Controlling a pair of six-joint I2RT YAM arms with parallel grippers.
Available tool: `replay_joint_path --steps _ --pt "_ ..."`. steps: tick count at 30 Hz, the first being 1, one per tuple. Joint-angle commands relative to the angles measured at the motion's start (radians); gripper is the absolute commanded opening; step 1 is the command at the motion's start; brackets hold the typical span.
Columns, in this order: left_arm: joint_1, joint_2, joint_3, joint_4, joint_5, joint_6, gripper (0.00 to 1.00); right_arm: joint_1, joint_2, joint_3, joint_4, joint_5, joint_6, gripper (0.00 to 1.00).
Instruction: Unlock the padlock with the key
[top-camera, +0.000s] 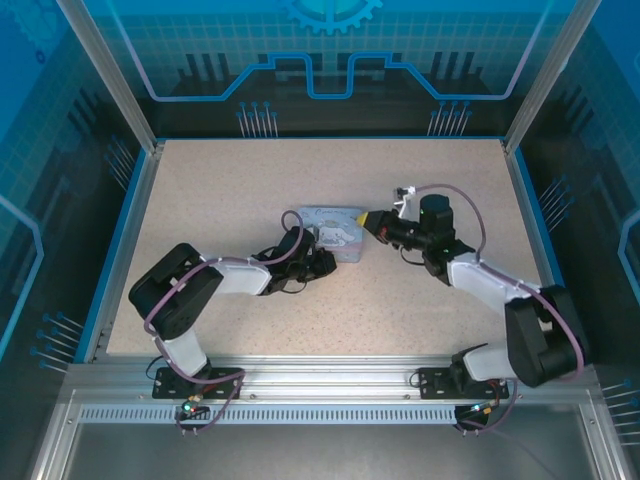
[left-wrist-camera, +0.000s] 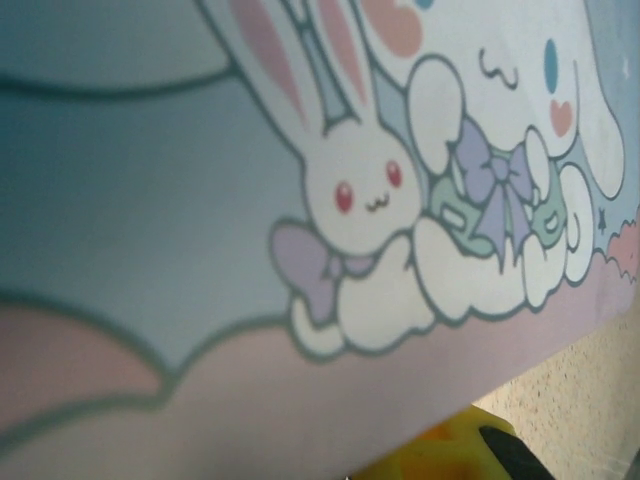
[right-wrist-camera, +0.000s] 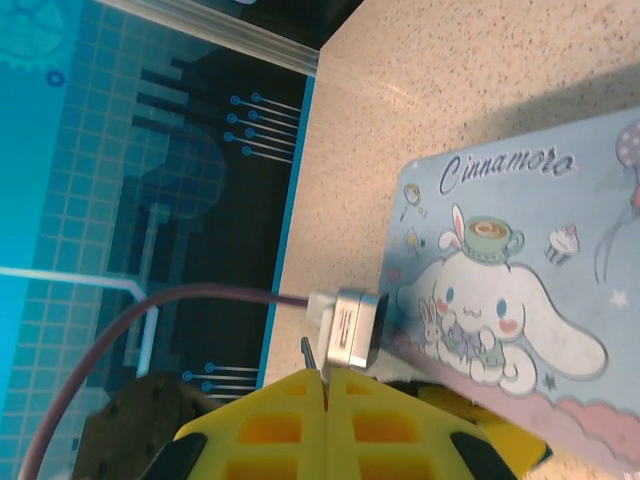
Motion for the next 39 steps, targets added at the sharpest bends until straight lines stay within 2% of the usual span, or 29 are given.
replay_joint_path --steps 1,8,13,20,27,39 --pt "0.013 -0.041 0.040 -0.060 0.100 -0.008 0.00 -0.019 -0.078 -0.084 -0.040 -0.022 0.009 0.00" --pt "0.015 -0.046 0.035 0.037 0.145 -0.110 0.00 -0.012 -0.258 -0.258 -0.047 0.026 0.098 0.00" --pt "0.015 -0.040 0.008 0.134 0.144 -0.178 0.00 0.028 -0.285 -0.341 0.010 0.073 0.181 0.00" --pt "0.021 -0.034 -0.040 0.274 0.113 -0.268 0.00 0.097 -0.190 -0.355 0.138 0.126 0.290 0.00" --pt "0.024 -0.024 -0.086 0.406 0.051 -0.371 0.00 0.123 -0.053 -0.381 0.321 0.185 0.398 0.00" --pt "0.025 -0.043 -0.088 0.420 0.002 -0.460 0.00 0.143 0.053 -0.375 0.436 0.228 0.441 0.00"
